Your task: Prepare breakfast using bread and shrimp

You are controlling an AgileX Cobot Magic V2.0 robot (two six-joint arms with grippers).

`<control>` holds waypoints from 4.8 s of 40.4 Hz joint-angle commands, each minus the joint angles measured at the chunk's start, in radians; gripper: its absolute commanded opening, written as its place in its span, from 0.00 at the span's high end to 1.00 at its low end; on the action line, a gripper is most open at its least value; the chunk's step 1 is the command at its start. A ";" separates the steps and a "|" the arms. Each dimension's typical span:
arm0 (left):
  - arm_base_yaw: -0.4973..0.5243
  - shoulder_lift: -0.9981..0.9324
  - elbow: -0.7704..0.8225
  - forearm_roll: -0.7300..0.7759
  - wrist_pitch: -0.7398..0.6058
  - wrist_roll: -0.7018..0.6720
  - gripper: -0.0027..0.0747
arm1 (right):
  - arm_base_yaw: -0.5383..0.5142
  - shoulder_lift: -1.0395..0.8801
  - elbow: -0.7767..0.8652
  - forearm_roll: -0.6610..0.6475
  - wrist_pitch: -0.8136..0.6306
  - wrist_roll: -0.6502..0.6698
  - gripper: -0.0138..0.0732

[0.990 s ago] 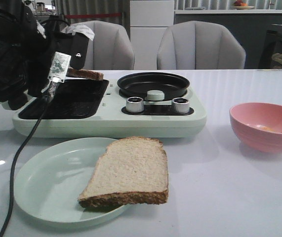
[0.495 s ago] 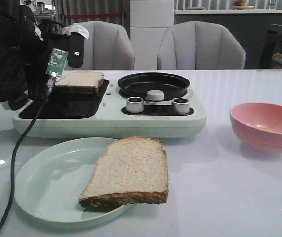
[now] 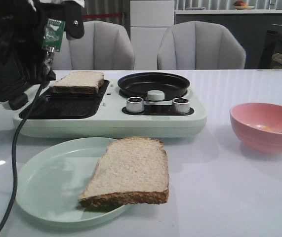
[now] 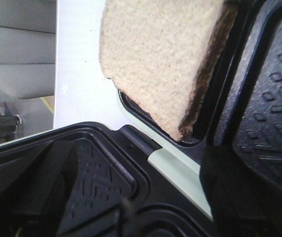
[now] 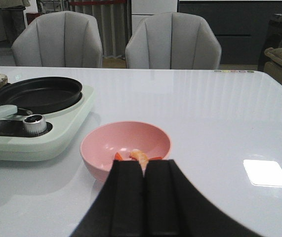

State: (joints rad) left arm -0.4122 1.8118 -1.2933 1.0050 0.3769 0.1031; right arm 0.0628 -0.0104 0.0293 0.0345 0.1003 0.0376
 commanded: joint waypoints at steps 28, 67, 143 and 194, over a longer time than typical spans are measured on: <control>-0.046 -0.736 0.105 -0.938 0.206 -0.068 0.49 | 0.004 -0.019 -0.003 -0.009 -0.091 0.000 0.88; -0.046 -1.825 0.860 -0.999 0.169 -0.089 0.49 | 0.004 -0.019 -0.003 -0.009 -0.091 0.000 0.88; -0.046 -1.837 0.913 -1.026 0.122 -0.089 0.49 | 0.105 0.761 -0.607 0.130 0.378 -0.001 0.22; -0.046 -1.837 0.913 -1.026 0.122 -0.089 0.49 | 0.309 1.802 -0.990 1.250 0.435 -0.637 0.31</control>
State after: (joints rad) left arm -0.4573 -0.0057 -0.3530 -0.0126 0.5837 0.0235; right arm 0.3731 1.8209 -0.9320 1.2048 0.5097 -0.5444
